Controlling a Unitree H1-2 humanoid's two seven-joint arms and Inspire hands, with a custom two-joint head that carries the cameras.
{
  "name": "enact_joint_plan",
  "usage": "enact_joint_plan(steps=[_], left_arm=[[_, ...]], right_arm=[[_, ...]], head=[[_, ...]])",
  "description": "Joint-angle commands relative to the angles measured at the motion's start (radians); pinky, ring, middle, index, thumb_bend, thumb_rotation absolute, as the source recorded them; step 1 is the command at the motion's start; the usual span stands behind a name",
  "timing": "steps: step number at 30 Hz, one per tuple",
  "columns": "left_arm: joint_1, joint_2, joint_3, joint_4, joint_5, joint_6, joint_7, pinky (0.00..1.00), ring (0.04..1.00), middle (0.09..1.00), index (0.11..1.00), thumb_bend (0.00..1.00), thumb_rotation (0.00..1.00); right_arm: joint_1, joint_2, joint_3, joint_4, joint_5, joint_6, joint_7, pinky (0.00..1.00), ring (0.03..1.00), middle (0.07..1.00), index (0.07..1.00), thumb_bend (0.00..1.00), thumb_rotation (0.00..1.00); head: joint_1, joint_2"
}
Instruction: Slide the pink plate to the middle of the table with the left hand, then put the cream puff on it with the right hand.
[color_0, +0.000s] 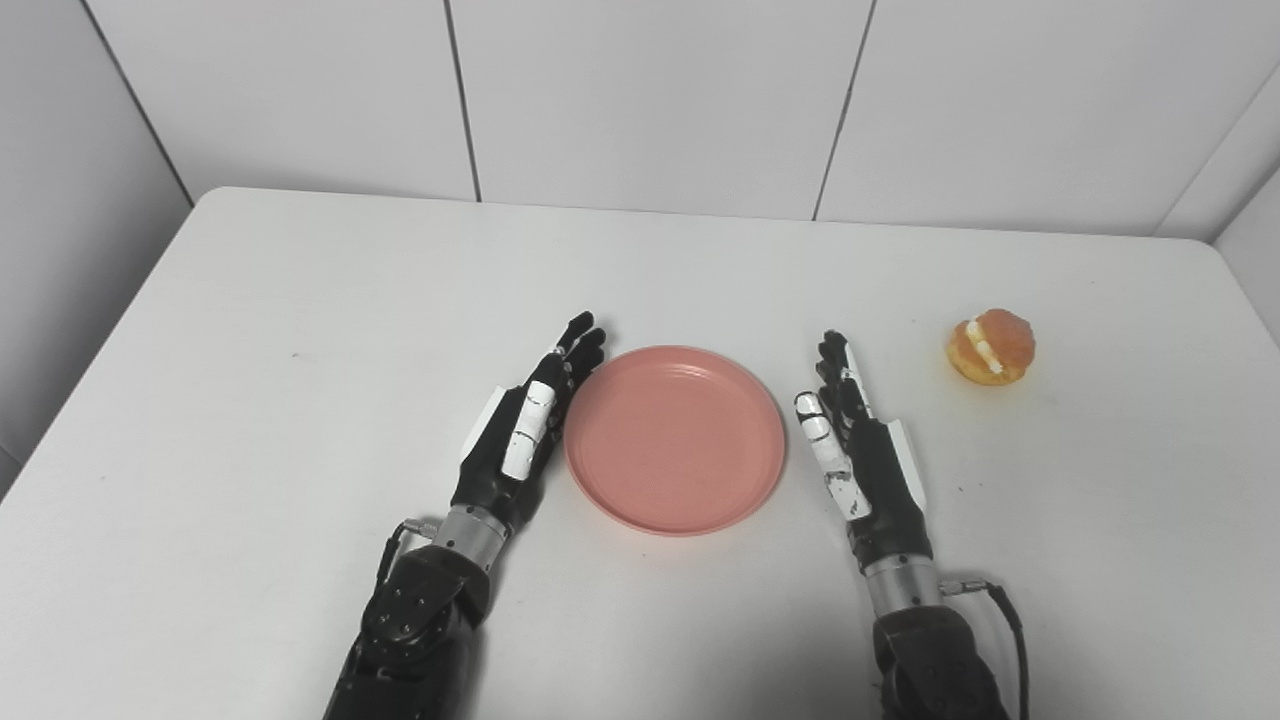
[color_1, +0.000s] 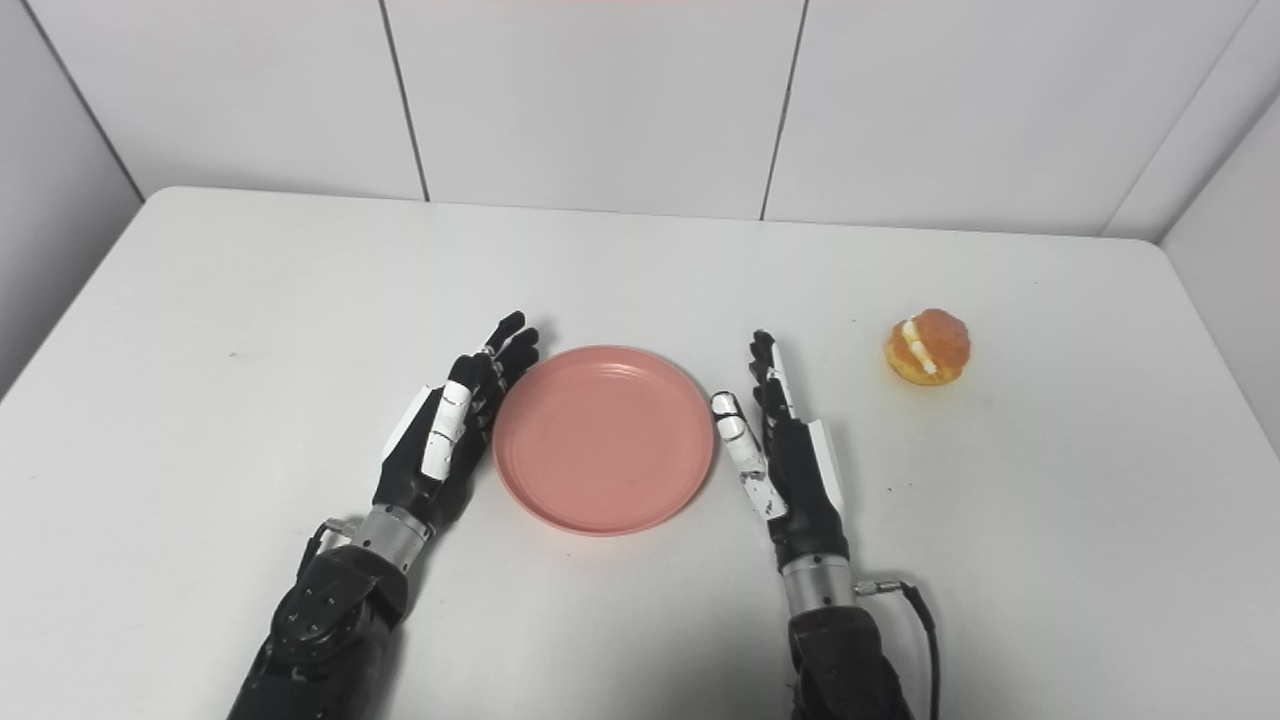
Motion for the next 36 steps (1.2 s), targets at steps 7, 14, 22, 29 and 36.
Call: enact_joint_plan(steps=[7, 14, 22, 29, 36], left_arm=[[0.021, 0.009, 0.002, 0.075, 0.007, -0.018, -0.015, 1.0, 0.985, 0.975, 0.974, 0.74, 1.0], [0.014, -0.002, 0.011, 0.096, -0.006, -0.027, -0.021, 1.0, 0.996, 0.983, 0.984, 0.74, 1.0], [0.023, -0.012, 0.003, 0.078, 0.005, -0.004, -0.015, 1.0, 0.987, 0.981, 0.974, 0.72, 1.0], [0.025, -0.037, 0.006, 0.088, 0.023, -0.031, 0.005, 1.0, 0.995, 0.978, 0.974, 0.69, 1.0], [0.02, -0.082, 0.016, 0.105, 0.036, -0.056, 0.043, 1.0, 1.0, 0.989, 0.994, 0.67, 1.0]], right_arm=[[0.002, 0.016, 0.01, -0.005, -0.025, 0.041, -0.019, 1.0, 1.0, 1.0, 0.995, 0.7, 0.96], [0.006, 0.014, 0.016, -0.013, -0.032, 0.045, -0.023, 1.0, 1.0, 1.0, 0.997, 0.67, 0.97], [0.004, 0.004, 0.008, -0.005, 0.016, 0.023, -0.014, 1.0, 1.0, 1.0, 0.996, 0.71, 0.93], [-0.006, -0.012, -0.009, 0.02, 0.104, -0.027, 0.015, 0.99, 1.0, 1.0, 1.0, 0.72, 0.88], [-0.021, -0.039, -0.051, 0.039, 0.189, -0.062, 0.04, 1.0, 1.0, 1.0, 1.0, 0.67, 0.82]], head=[[0.002, 0.003], [0.0, 0.005], [0.022, 0.003], [0.062, 0.005], [0.101, 0.007]])
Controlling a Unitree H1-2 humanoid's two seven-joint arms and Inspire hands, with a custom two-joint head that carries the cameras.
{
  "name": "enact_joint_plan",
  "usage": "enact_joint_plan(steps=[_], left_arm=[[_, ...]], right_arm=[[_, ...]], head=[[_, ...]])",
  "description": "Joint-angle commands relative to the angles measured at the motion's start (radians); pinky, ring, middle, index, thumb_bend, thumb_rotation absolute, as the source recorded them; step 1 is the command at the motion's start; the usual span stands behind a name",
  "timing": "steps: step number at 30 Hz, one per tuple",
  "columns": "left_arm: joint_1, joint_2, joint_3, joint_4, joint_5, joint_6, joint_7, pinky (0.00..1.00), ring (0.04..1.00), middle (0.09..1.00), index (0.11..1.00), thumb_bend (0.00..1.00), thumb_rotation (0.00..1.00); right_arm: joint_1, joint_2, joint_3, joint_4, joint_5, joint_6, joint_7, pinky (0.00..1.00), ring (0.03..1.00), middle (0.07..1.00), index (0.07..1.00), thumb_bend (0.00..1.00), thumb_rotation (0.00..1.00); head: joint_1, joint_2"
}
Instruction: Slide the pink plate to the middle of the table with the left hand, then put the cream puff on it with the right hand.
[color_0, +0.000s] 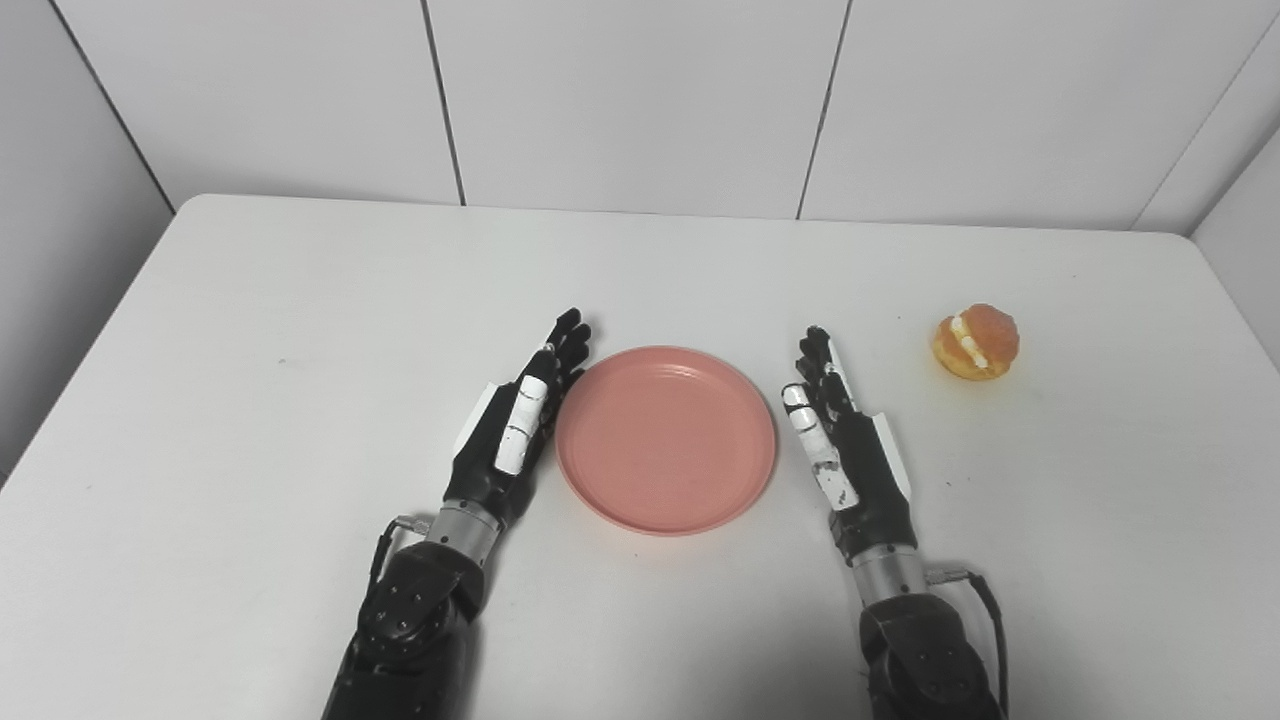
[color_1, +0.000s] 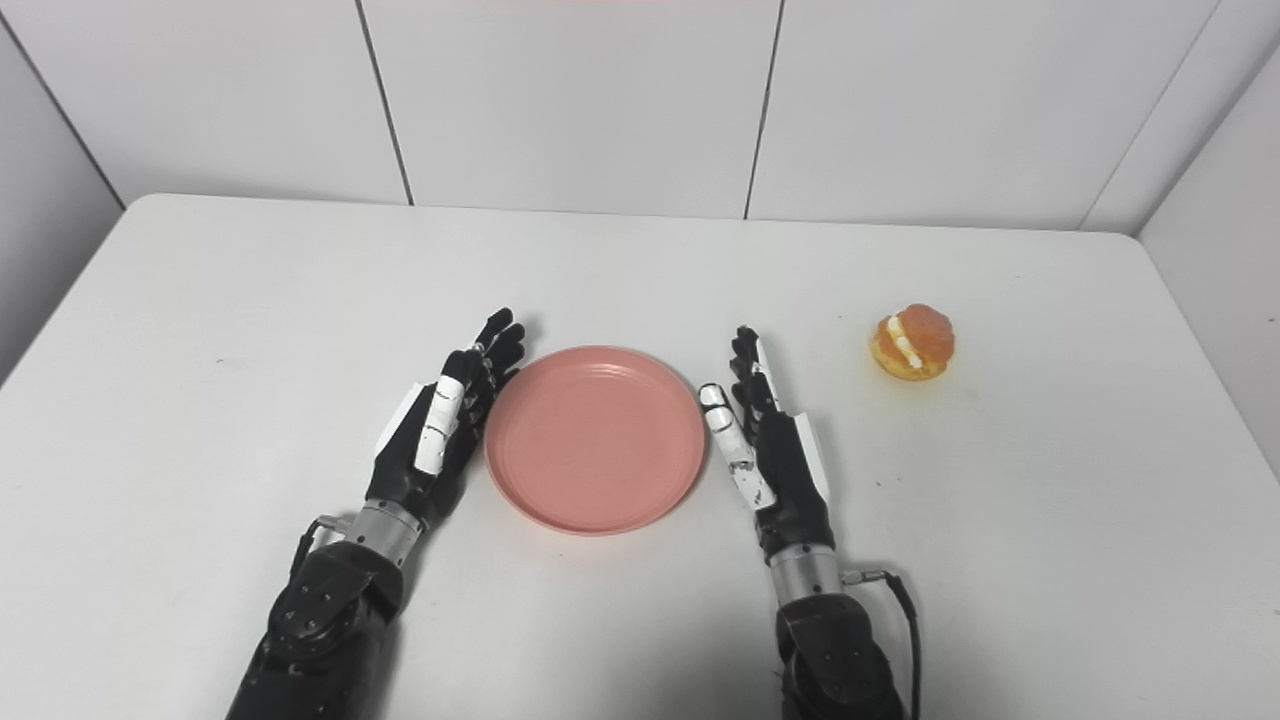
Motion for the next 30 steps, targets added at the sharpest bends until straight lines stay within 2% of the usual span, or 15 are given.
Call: enact_joint_plan(steps=[1, 7, 14, 21, 23, 30], left_arm=[[0.044, -0.035, -0.003, 0.064, 0.006, -0.017, 0.02, 1.0, 1.0, 0.991, 0.999, 0.66, 1.0], [0.036, -0.062, 0.009, 0.071, 0.024, -0.024, 0.059, 1.0, 1.0, 0.994, 1.0, 0.68, 1.0], [0.03, -0.081, 0.02, 0.08, 0.03, -0.039, 0.081, 1.0, 1.0, 0.999, 1.0, 0.68, 1.0], [0.03, -0.085, 0.024, 0.086, 0.036, -0.051, 0.085, 1.0, 1.0, 0.998, 1.0, 0.67, 1.0], [0.03, -0.085, 0.026, 0.083, 0.034, -0.044, 0.084, 1.0, 1.0, 0.996, 1.0, 0.68, 1.0], [0.03, -0.084, 0.026, 0.09, 0.038, -0.055, 0.084, 1.0, 1.0, 0.993, 1.0, 0.67, 1.0]], right_arm=[[0.004, -0.021, -0.018, 0.009, 0.015, -0.04, 0.008, 1.0, 1.0, 1.0, 1.0, 0.69, 0.83], [-0.003, -0.056, -0.023, 0.005, -0.012, -0.032, 0.003, 1.0, 1.0, 1.0, 1.0, 0.72, 0.85], [-0.015, -0.082, -0.026, 0.018, -0.075, -0.044, -0.023, 1.0, 1.0, 1.0, 1.0, 0.68, 0.9], [-0.045, -0.107, -0.018, 0.065, -0.167, -0.113, -0.068, 1.0, 1.0, 1.0, 1.0, 0.62, 0.88], [-0.058, -0.115, -0.014, 0.083, -0.209, -0.138, -0.091, 0.98, 1.0, 1.0, 1.0, 0.6, 0.9], [-0.092, -0.135, -0.018, 0.113, -0.262, -0.19, -0.131, 1.0, 1.0, 1.0, 1.0, 0.62, 0.89]], head=[[0.001, -0.001], [0.011, 0.001], [0.02, 0.002], [0.02, 0.002], [0.02, 0.002], [0.013, 0.001]])
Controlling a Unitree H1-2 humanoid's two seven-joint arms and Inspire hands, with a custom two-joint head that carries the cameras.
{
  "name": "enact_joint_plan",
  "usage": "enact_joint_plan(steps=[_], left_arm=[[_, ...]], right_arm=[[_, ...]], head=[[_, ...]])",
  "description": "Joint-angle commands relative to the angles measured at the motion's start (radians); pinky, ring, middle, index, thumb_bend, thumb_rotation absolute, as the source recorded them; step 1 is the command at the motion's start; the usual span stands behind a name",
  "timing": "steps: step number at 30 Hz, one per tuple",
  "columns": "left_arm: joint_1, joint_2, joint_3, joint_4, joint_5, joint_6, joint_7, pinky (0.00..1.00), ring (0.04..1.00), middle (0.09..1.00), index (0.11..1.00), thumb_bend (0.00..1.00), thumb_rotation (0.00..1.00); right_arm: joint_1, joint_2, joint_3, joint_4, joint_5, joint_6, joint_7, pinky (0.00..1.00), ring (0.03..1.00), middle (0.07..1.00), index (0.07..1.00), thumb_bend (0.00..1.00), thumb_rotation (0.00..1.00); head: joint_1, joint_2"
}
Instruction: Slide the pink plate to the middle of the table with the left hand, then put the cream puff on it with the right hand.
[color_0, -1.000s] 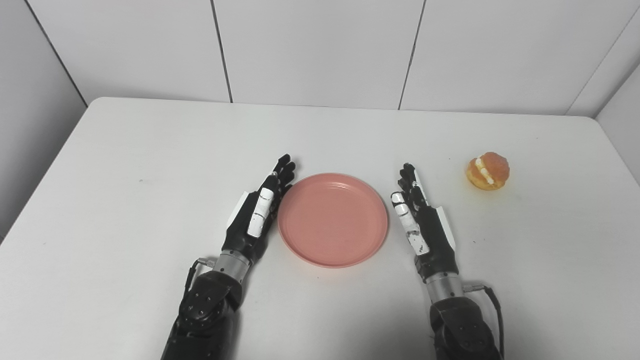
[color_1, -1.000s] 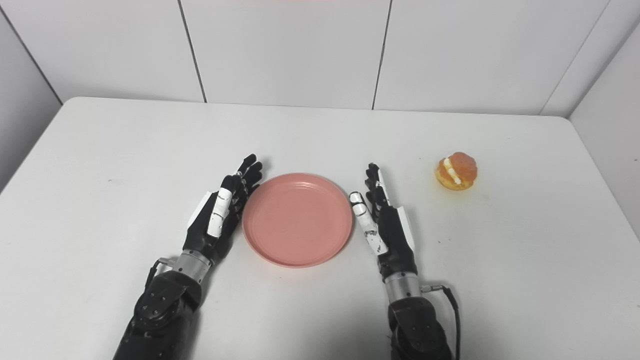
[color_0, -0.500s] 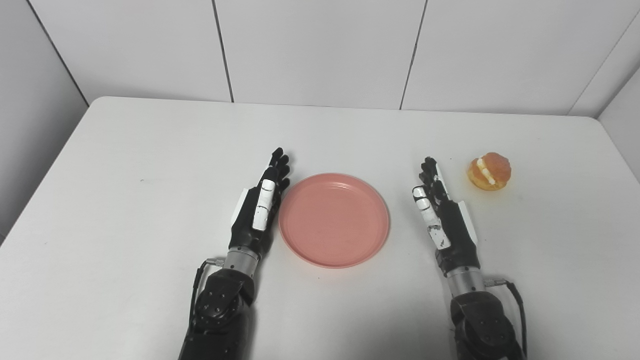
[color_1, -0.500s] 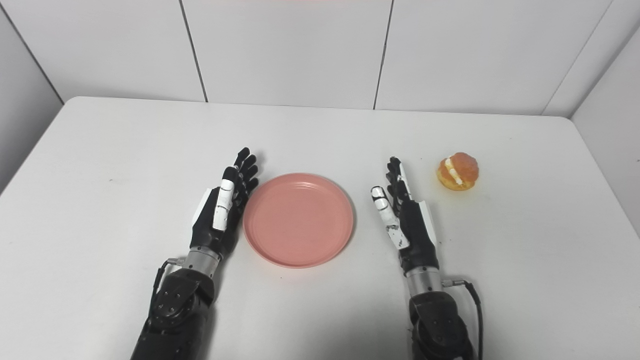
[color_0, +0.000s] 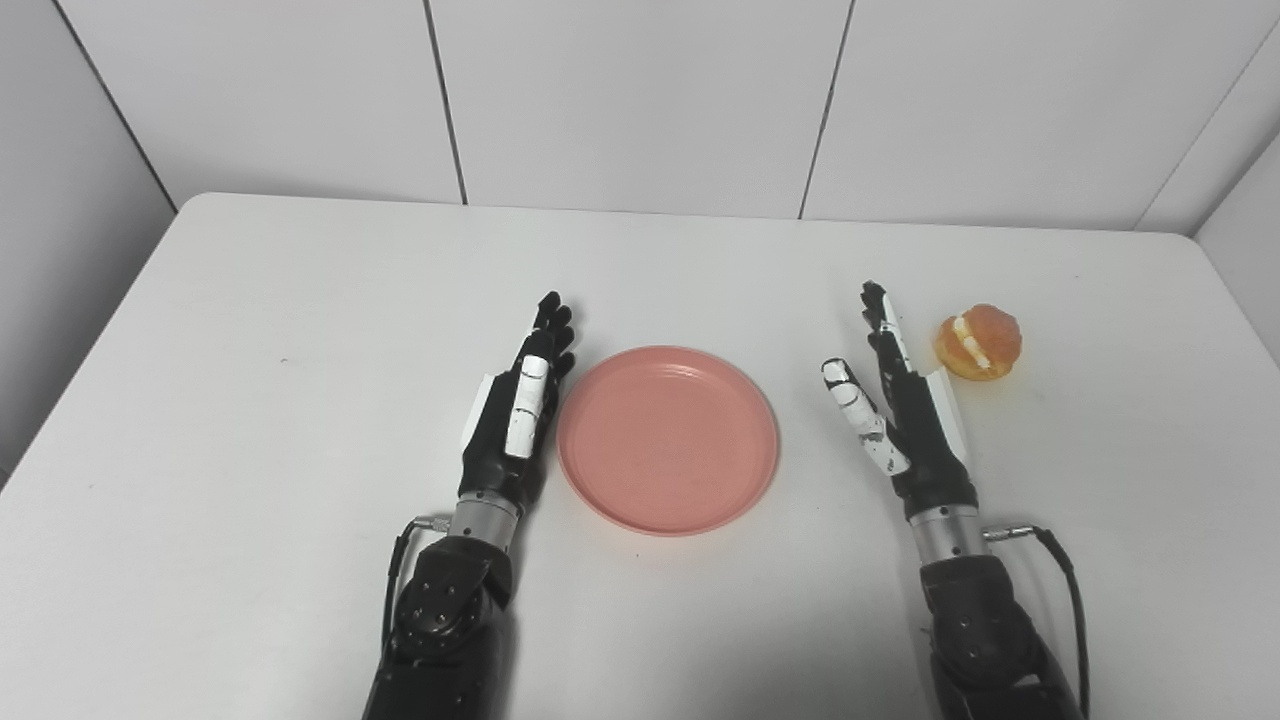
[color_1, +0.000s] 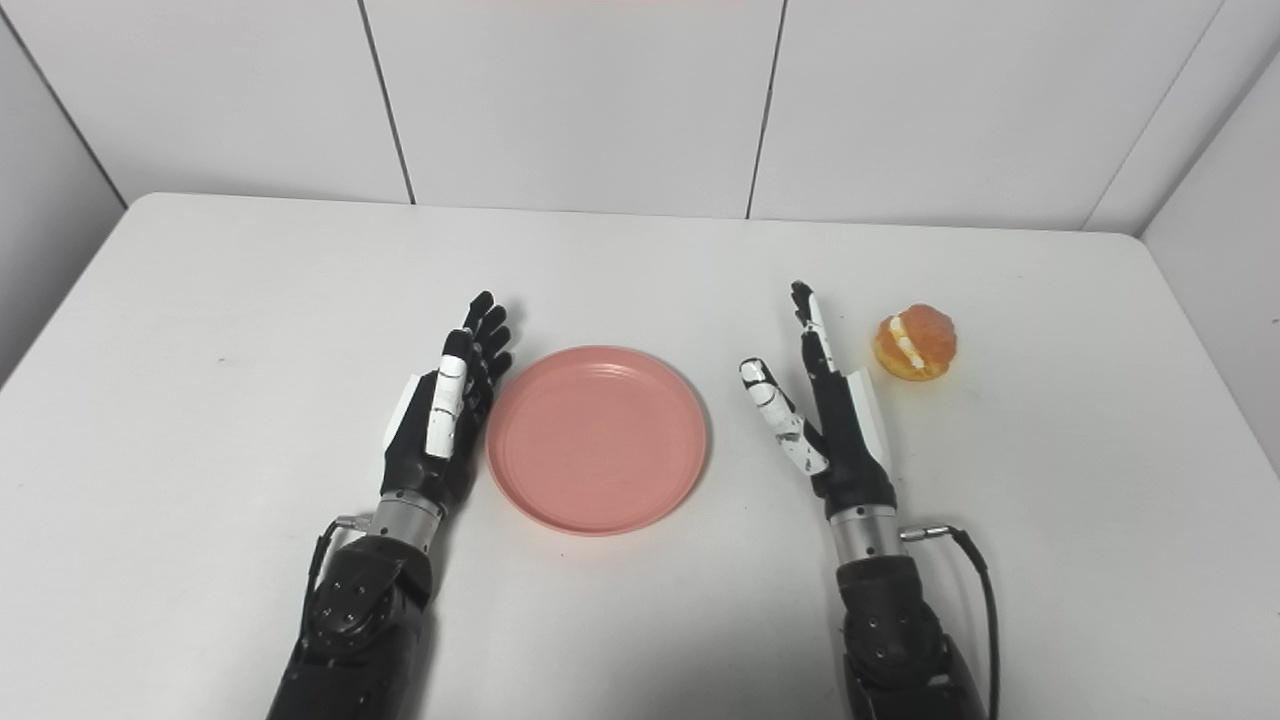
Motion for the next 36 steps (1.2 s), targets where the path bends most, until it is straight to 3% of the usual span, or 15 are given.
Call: enact_joint_plan(steps=[1, 12, 17, 25, 28, 32, 36], left_arm=[[0.043, -0.013, -0.006, 0.068, -0.001, -0.031, -0.001, 1.0, 1.0, 0.994, 1.0, 0.67, 1.0], [0.044, -0.005, -0.009, 0.058, -0.002, -0.008, -0.009, 1.0, 1.0, 0.996, 1.0, 0.68, 1.0], [0.042, 0.002, -0.006, 0.068, -0.008, -0.016, -0.017, 1.0, 0.999, 0.992, 1.0, 0.68, 1.0], [0.04, 0.02, 0.003, 0.091, -0.02, -0.047, -0.038, 1.0, 0.998, 0.991, 1.0, 0.67, 1.0], [0.039, 0.033, 0.006, 0.102, -0.026, -0.052, -0.047, 1.0, 0.997, 0.991, 1.0, 0.66, 1.0], [0.034, 0.055, 0.013, 0.12, -0.036, -0.054, -0.064, 1.0, 1.0, 0.996, 1.0, 0.67, 1.0], [0.02, 0.074, 0.023, 0.183, -0.05, -0.104, -0.085, 1.0, 1.0, 0.995, 1.0, 0.73, 1.0]], right_arm=[[-0.012, -0.017, -0.008, 0.016, -0.018, -0.07, -0.033, 1.0, 1.0, 1.0, 1.0, 0.62, 0.89], [-0.076, -0.074, -0.031, -0.01, -0.134, -0.094, -0.117, 0.97, 0.991, 1.0, 1.0, 0.65, 0.83], [-0.098, -0.09, -0.054, -0.034, -0.126, -0.041, -0.123, 0.95, 0.977, 0.991, 0.999, 0.67, 0.75], [-0.123, -0.107, -0.09, -0.04, -0.122, -0.027, -0.128, 0.81, 0.952, 0.995, 0.986, 0.64, 0.62], [-0.124, -0.112, -0.095, -0.074, -0.168, 0.018, -0.135, 0.84, 0.952, 0.991, 0.989, 0.63, 0.6], [-0.126, -0.109, -0.105, -0.118, -0.194, 0.097, -0.13, 0.95, 0.978, 0.998, 0.991, 0.64, 0.57], [-0.136, -0.113, -0.114, -0.106, -0.209, 0.134, -0.141, 0.94, 0.978, 0.997, 0.99, 0.65, 0.52]], head=[[0.0, -0.001], [-0.022, -0.008], [-0.041, -0.01], [-0.109, -0.029], [-0.129, -0.033], [-0.178, -0.039], [-0.209, -0.047]])
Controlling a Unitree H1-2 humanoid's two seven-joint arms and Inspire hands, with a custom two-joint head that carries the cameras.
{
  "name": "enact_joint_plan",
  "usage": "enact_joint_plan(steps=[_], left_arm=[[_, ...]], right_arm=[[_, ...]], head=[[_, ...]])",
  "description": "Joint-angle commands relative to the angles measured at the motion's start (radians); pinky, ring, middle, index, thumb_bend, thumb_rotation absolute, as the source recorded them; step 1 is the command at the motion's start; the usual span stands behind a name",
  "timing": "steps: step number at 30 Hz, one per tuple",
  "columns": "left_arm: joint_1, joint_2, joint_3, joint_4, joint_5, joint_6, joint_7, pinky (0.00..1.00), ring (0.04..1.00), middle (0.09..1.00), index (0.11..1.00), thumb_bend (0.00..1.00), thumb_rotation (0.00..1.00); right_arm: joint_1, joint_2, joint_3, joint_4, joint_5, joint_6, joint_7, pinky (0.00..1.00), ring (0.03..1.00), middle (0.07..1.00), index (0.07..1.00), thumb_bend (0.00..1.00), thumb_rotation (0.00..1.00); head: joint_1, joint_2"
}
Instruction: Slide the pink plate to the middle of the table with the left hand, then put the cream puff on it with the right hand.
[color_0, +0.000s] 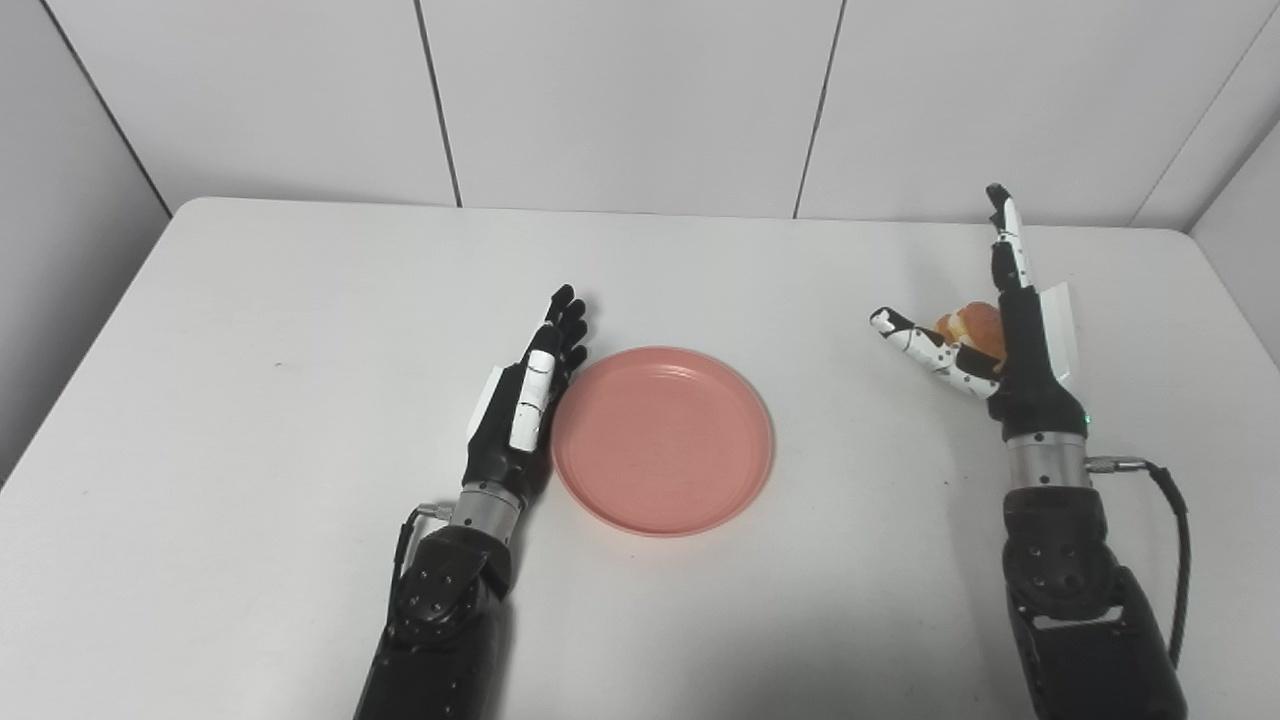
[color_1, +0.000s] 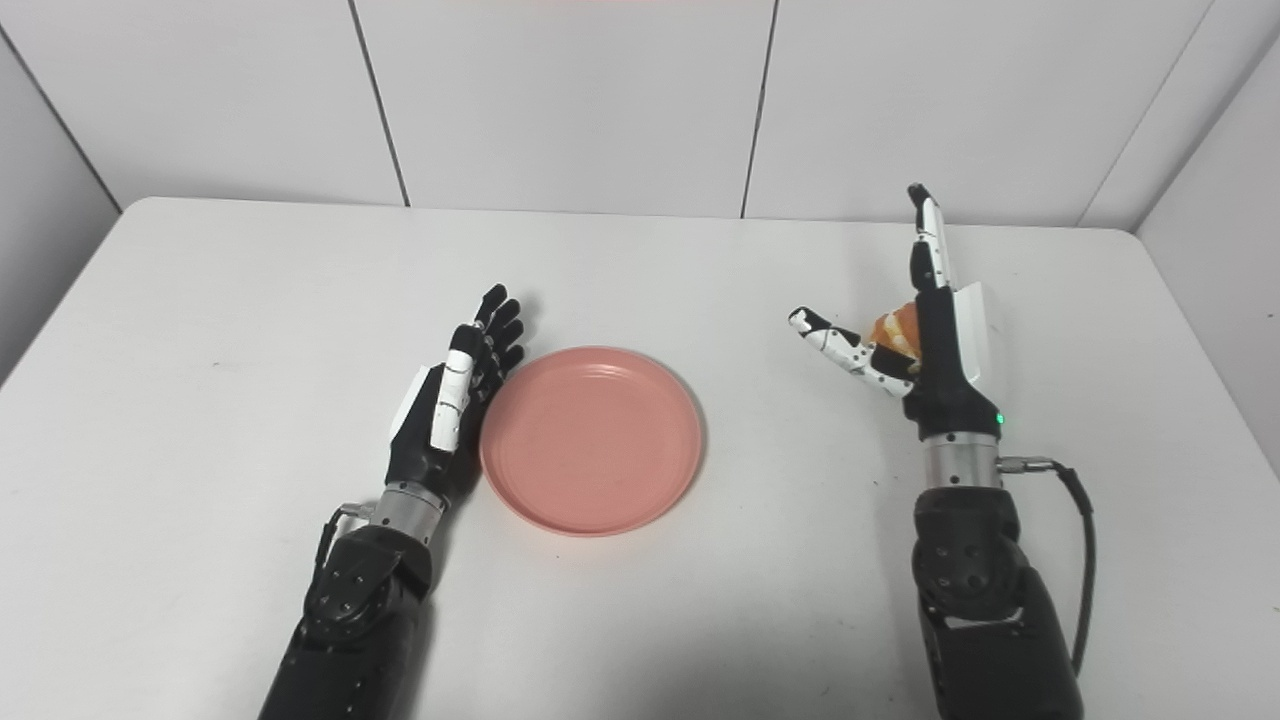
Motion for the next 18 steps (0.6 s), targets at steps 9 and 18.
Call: enact_joint_plan(steps=[9, 18], left_arm=[[0.063, 0.057, 0.018, 0.151, -0.038, -0.098, -0.06, 1.0, 1.0, 1.0, 1.0, 0.72, 1.0], [0.057, 0.067, 0.02, 0.169, -0.049, -0.118, -0.07, 1.0, 1.0, 0.999, 1.0, 0.7, 1.0]], right_arm=[[-0.065, -0.033, -0.034, 0.017, -0.001, 0.036, -0.047, 0.91, 0.962, 0.987, 0.983, 0.65, 0.46], [-0.089, -0.059, -0.036, 0.067, -0.034, 0.062, -0.082, 0.87, 0.949, 0.984, 0.979, 0.67, 0.42]], head=[[-0.036, 0.0], [-0.048, 0.004]])
